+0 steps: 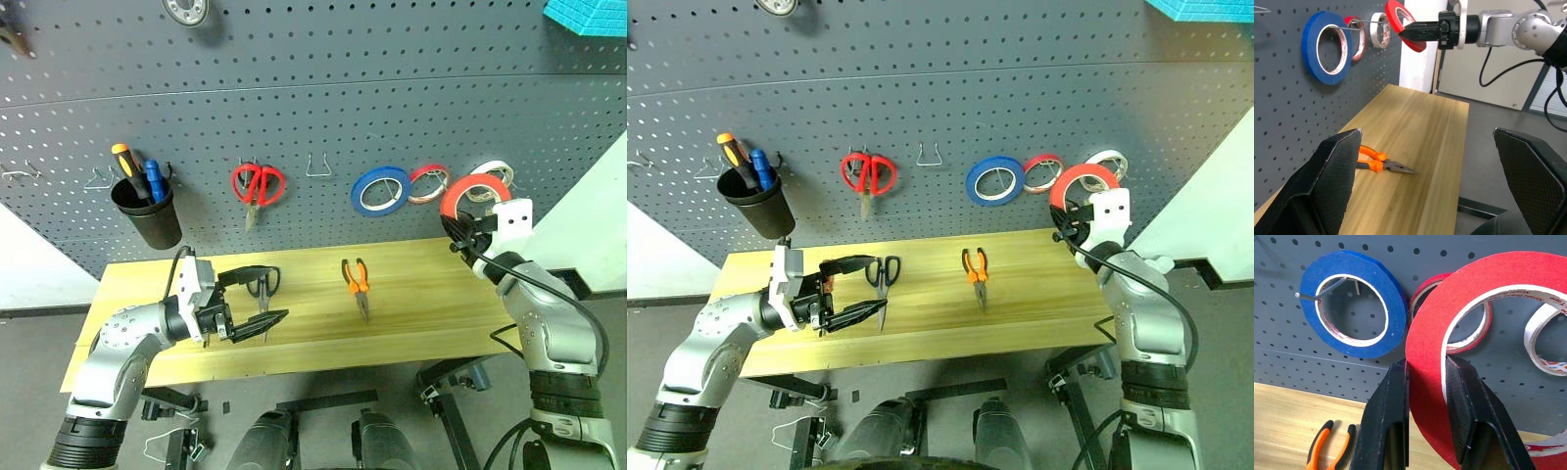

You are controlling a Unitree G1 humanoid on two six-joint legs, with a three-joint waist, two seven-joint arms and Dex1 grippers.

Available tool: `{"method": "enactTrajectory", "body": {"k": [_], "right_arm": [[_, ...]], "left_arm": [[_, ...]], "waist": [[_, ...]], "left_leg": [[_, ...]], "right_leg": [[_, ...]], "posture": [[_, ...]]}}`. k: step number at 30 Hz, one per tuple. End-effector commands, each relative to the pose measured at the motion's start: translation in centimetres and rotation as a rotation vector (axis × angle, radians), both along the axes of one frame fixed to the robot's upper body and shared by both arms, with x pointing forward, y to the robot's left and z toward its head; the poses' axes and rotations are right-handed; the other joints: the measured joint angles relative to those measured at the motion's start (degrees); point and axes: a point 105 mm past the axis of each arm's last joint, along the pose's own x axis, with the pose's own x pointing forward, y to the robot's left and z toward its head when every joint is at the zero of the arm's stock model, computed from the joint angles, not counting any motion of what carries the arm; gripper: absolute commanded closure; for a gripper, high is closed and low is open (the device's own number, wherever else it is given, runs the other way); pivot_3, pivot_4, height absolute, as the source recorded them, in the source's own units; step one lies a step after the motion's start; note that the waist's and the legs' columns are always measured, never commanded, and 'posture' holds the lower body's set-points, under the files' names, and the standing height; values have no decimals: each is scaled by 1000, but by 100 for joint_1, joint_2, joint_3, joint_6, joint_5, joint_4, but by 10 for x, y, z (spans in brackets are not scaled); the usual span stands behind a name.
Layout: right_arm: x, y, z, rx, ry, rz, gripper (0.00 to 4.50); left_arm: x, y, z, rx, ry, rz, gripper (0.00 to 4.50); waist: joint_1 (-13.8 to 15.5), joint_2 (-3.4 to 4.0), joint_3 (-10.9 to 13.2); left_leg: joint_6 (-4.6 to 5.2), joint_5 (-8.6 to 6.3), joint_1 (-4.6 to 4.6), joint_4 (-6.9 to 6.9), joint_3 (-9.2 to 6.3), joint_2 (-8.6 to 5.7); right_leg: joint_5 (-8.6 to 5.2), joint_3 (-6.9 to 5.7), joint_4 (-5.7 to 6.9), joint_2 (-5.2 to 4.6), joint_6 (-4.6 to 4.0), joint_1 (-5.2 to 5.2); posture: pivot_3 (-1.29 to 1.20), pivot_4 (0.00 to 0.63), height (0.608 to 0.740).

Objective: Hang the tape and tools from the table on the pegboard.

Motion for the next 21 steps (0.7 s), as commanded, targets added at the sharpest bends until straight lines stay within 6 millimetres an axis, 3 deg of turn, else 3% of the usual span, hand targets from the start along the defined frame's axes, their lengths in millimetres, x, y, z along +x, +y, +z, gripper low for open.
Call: {"method": "enactTrajectory", "body": {"k": [1,11,21], "right_arm": [[5,5,10,-5,-41,19,3819],[2,9,12,-15,-47,52,3820],[-14,42,41,52,-150,255,3820]], "left_arm": [[-3,0,10,-3,-41,-5,0],[-2,-2,8,-7,-41,-4,0],[-1,-2,7,-9,-43,-2,0]], "waist": [[-1,1,1],[0,1,1],[22,4,2]], "left_leg": [[0,0,1,0,0,0],[0,0,2,0,0,1],[0,0,-1,-4,0,1]], "right_leg": [[0,0,0,0,-1,1],[2,0,0,1,-2,1],[1,0,-2,0,-2,-2]], "posture": [[39,142,740],[33,135,740],[37,124,740]]}}
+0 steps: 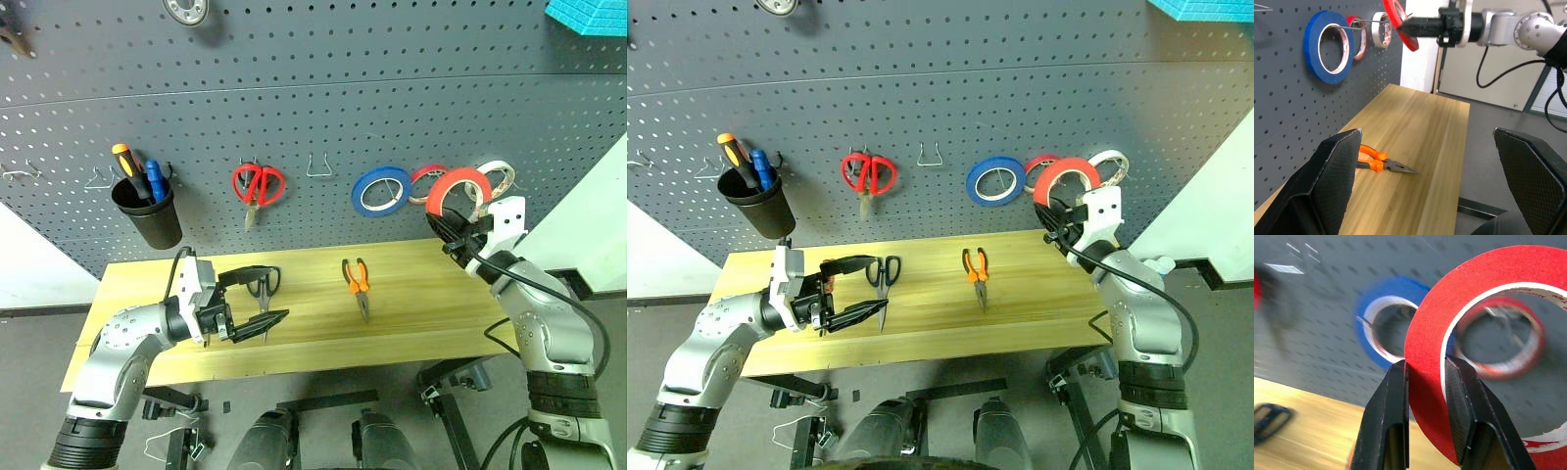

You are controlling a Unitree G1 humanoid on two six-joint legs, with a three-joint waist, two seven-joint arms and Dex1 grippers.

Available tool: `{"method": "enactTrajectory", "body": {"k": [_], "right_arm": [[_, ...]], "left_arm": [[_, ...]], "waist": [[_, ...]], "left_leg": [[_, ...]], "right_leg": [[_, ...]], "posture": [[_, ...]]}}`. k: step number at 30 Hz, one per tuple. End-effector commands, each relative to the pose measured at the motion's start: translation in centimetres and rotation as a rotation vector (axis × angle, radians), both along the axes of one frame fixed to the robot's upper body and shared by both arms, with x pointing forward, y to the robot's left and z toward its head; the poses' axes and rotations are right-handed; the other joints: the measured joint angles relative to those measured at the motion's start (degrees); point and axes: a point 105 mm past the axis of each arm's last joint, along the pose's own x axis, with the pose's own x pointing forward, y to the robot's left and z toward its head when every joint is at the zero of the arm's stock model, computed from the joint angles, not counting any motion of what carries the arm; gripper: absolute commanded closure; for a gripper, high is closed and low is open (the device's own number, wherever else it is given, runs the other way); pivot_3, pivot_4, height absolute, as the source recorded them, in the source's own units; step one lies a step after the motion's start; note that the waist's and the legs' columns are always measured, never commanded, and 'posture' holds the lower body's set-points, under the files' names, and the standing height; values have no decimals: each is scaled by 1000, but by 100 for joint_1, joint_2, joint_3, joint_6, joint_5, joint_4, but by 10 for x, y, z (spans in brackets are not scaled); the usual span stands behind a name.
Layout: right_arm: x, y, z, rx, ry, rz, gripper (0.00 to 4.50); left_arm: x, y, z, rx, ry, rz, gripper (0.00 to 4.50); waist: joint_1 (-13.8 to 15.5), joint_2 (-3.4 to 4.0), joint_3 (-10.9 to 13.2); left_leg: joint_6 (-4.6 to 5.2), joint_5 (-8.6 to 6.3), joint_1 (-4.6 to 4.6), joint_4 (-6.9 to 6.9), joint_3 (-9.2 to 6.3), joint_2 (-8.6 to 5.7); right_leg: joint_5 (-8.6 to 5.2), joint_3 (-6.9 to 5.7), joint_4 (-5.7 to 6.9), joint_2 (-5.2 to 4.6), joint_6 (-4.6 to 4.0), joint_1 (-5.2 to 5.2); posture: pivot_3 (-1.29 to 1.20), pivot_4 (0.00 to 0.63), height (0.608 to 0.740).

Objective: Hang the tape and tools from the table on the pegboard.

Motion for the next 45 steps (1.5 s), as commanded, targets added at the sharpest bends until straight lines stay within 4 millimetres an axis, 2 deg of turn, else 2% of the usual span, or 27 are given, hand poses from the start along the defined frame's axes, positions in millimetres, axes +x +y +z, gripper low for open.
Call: {"method": "enactTrajectory", "body": {"k": [1,6,25,37,45], "right_arm": [[-3,11,21,-1,-70,44,3820],[1,13,23,-12,-73,43,3820],[15,5,13,-34,-50,-20,3820],[33,2,7,-36,-46,-40,3820],[50,-5,-4,-59,-31,-93,3820]], "left_arm": [[-1,-2,8,-7,-44,-6,0],[-1,-3,9,-10,-50,-4,0],[-7,-1,10,-2,-38,-2,0],[-11,-1,13,-1,-33,2,0],[-12,-1,14,2,-33,7,0]], "waist": [[4,0,0],[2,0,1],[5,11,28],[2,7,90],[1,7,101]], "left_leg": [[0,0,0,0,0,0],[0,0,0,-1,0,0],[0,0,-2,-9,-1,0],[1,0,-5,-30,-6,0],[0,0,-5,-66,-6,0]], "right_leg": [[0,0,0,0,0,0],[0,0,0,0,0,-1],[0,0,-10,-2,-1,-2],[0,-1,-40,-3,-1,0],[0,-3,-74,-3,-1,-2]], "posture": [[36,124,740],[41,129,740],[54,150,740],[67,164,740],[73,169,740]]}}
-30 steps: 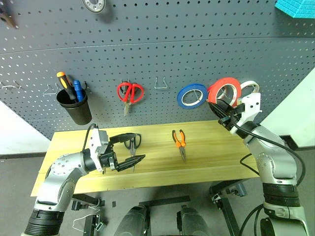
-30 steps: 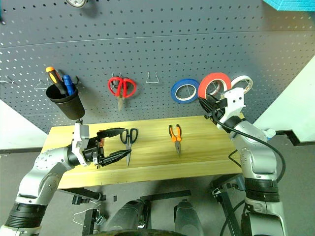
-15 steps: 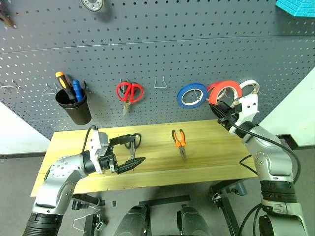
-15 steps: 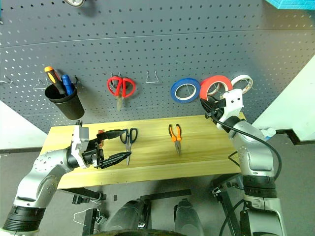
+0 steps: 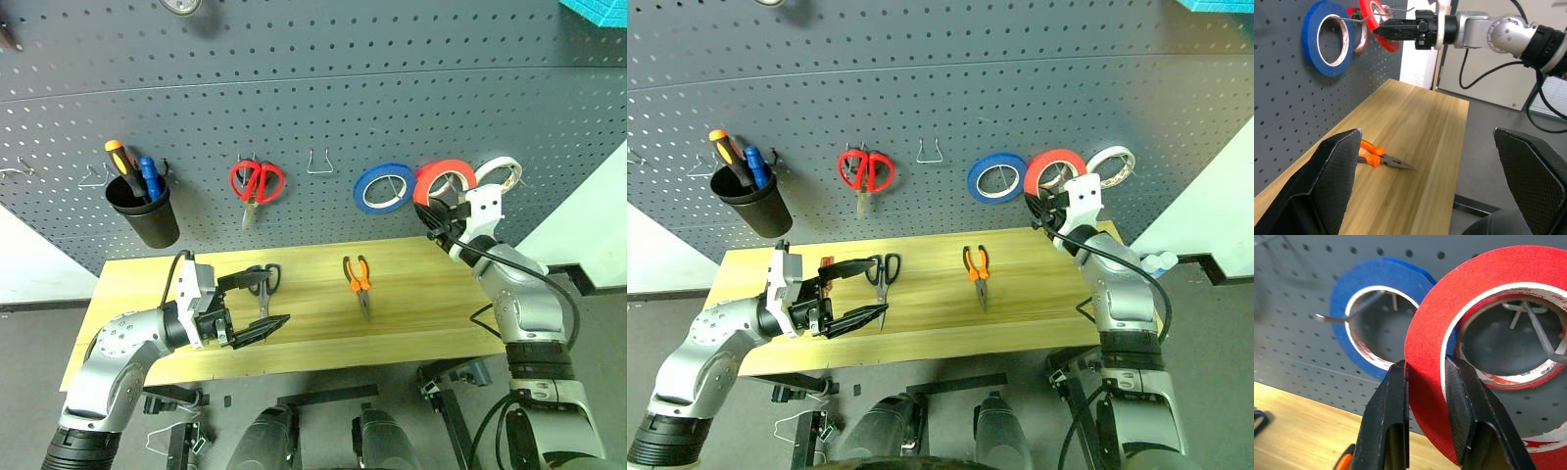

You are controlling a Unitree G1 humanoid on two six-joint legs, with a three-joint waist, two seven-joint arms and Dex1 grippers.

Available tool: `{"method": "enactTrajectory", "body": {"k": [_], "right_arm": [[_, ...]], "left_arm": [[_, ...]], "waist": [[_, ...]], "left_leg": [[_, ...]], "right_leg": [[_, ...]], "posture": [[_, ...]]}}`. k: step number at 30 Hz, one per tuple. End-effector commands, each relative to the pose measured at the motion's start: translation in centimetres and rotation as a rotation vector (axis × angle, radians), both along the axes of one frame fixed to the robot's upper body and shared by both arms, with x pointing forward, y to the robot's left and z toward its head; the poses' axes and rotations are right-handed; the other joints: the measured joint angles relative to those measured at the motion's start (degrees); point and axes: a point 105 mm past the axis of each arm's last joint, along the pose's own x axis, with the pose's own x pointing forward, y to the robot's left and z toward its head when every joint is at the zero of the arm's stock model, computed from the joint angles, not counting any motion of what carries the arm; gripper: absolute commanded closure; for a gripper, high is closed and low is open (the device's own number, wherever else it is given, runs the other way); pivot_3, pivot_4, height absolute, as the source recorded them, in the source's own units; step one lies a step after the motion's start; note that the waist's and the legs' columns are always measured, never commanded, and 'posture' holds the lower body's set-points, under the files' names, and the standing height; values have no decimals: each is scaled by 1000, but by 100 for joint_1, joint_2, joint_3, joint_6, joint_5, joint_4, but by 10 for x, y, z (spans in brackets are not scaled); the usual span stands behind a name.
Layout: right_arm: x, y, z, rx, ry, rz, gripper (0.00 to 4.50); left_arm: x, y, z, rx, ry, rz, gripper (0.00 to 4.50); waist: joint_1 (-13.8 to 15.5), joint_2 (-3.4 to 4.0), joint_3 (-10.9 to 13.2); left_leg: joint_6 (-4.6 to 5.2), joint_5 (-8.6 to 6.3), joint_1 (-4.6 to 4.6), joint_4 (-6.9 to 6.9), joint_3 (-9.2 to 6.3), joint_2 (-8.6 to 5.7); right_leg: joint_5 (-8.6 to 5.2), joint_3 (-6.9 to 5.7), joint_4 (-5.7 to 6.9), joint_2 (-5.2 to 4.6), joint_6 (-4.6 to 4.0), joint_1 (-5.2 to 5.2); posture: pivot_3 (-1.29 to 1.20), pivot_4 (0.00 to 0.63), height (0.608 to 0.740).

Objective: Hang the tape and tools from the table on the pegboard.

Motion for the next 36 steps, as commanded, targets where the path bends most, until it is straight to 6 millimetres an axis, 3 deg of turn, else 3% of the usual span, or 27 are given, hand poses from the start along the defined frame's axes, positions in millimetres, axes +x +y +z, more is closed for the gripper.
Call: {"method": "enactTrajectory", "body": {"k": [1,12,23,29,36], "right_arm": [[9,-1,13,-9,-64,-19,3820],[24,-9,6,-6,-33,-84,3821],[20,-9,2,-42,-22,-86,93],[14,-8,-2,-59,-2,-77,39],[-17,2,-7,-100,51,-32,39]], "left_arm": [[-2,1,11,-5,-42,0,0],[-2,0,13,-8,-43,7,0],[-2,0,9,-10,-35,16,0],[-4,3,7,-1,-31,27,0],[-9,20,1,41,-12,71,0]], "waist": [[-3,0,0],[2,0,7],[-3,1,7],[5,1,7],[10,1,8]], "left_leg": [[0,0,0,-4,0,0],[0,0,0,-11,0,0],[-1,1,0,-11,1,0],[-1,1,0,-11,1,0],[0,0,0,-15,0,0]], "right_leg": [[0,0,-2,0,0,-1],[0,-2,-6,0,0,-2],[0,-2,-6,1,0,-2],[0,-2,-6,1,0,-2],[0,-1,-8,-1,0,-3]], "posture": [[73,169,740],[83,172,740],[83,162,740],[87,160,740],[81,178,740]]}}
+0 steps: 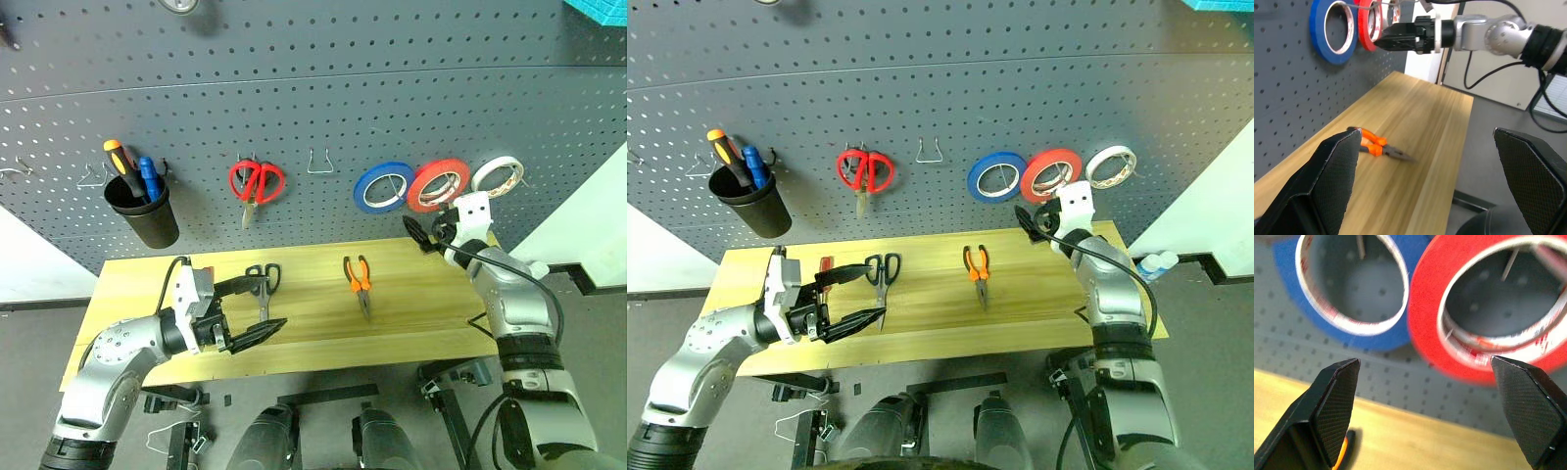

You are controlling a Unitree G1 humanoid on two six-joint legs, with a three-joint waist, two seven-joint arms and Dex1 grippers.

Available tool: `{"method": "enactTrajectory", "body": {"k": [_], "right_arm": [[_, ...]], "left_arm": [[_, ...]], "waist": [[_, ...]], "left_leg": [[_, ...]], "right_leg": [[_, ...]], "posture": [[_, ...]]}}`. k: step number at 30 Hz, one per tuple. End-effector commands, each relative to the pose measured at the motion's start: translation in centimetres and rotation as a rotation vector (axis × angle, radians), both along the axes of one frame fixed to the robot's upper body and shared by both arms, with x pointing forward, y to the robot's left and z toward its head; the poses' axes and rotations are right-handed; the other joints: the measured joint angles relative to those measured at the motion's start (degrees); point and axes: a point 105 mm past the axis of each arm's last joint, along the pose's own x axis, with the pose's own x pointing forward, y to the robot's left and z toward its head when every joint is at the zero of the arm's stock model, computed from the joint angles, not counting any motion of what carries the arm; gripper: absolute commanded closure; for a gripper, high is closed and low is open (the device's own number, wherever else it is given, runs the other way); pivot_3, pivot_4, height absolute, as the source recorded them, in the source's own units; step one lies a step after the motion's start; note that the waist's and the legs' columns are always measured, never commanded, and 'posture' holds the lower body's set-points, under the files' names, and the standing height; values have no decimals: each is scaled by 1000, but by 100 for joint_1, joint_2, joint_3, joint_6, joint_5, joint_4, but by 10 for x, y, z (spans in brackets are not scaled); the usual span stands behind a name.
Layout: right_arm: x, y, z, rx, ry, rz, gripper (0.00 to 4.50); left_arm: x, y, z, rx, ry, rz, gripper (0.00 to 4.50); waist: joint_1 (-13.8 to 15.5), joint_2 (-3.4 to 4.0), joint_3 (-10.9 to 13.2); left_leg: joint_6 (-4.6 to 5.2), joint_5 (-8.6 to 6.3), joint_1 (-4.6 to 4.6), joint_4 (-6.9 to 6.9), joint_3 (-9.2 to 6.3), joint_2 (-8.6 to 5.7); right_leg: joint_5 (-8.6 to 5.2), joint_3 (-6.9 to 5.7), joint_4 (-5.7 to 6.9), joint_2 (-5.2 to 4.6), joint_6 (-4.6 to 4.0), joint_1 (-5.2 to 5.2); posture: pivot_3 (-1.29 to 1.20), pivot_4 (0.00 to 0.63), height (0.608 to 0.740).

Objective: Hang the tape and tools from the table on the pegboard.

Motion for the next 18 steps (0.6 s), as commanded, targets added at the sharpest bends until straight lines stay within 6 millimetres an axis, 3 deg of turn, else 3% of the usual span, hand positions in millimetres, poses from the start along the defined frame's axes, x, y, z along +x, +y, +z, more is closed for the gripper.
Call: {"method": "enactTrajectory", "body": {"k": [1,8,18], "right_arm": [[-16,9,16,-23,-29,34,39],[-51,34,6,-15,71,36,39],[-55,71,-2,15,168,54,39]], "left_arm": [[-3,9,9,21,-52,20,0],[-6,20,2,40,-32,66,0],[-10,30,2,46,-25,129,0]], "waist": [[4,0,1],[-5,-5,86],[-17,-22,358]], "left_leg": [[0,0,0,0,0,0],[1,-1,-1,0,-7,0],[3,-2,-11,-6,-9,0]], "right_leg": [[0,0,-1,-1,0,0],[-1,2,-4,-6,-2,3],[-1,1,-15,-11,-4,-5]], "posture": [[80,181,740],[61,216,740],[47,281,740]]}}
